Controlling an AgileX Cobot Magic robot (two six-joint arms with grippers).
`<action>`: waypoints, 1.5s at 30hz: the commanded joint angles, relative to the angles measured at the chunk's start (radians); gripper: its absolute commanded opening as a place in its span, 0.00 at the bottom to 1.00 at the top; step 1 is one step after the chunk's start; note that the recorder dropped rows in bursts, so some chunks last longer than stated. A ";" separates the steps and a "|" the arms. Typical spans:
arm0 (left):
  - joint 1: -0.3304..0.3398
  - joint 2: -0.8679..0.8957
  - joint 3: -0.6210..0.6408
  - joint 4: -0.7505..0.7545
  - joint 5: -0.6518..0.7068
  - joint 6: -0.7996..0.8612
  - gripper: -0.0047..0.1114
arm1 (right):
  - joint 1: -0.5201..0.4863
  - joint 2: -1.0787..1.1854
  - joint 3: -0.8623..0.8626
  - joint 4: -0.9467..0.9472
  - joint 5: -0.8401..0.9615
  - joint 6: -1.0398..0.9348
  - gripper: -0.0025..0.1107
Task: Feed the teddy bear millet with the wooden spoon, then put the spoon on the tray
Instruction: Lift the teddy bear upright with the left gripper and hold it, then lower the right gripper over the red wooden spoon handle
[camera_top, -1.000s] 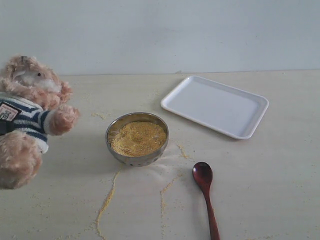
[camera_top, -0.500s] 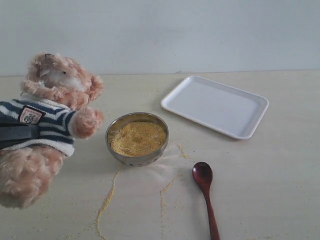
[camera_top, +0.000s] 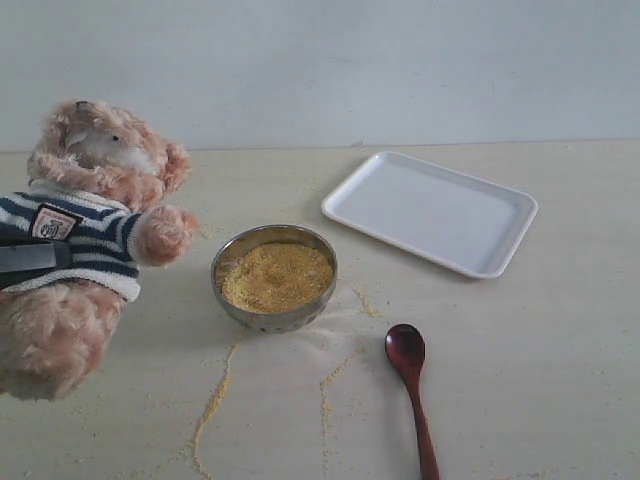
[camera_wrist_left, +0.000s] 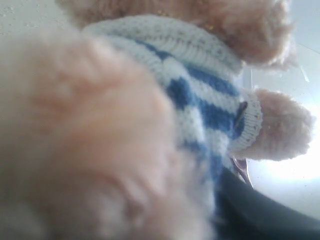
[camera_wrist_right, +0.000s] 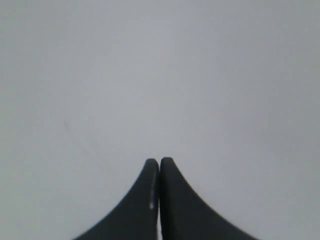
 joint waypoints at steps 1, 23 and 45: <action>0.003 0.000 0.002 -0.029 0.013 0.008 0.08 | 0.001 0.139 -0.014 0.239 -0.275 -0.227 0.02; 0.003 0.000 0.002 -0.029 0.008 0.008 0.08 | 0.092 1.359 -0.581 0.187 0.800 -1.123 0.02; 0.003 0.000 0.002 -0.029 0.008 0.008 0.08 | 0.957 1.369 -0.175 0.411 -0.099 -1.068 0.03</action>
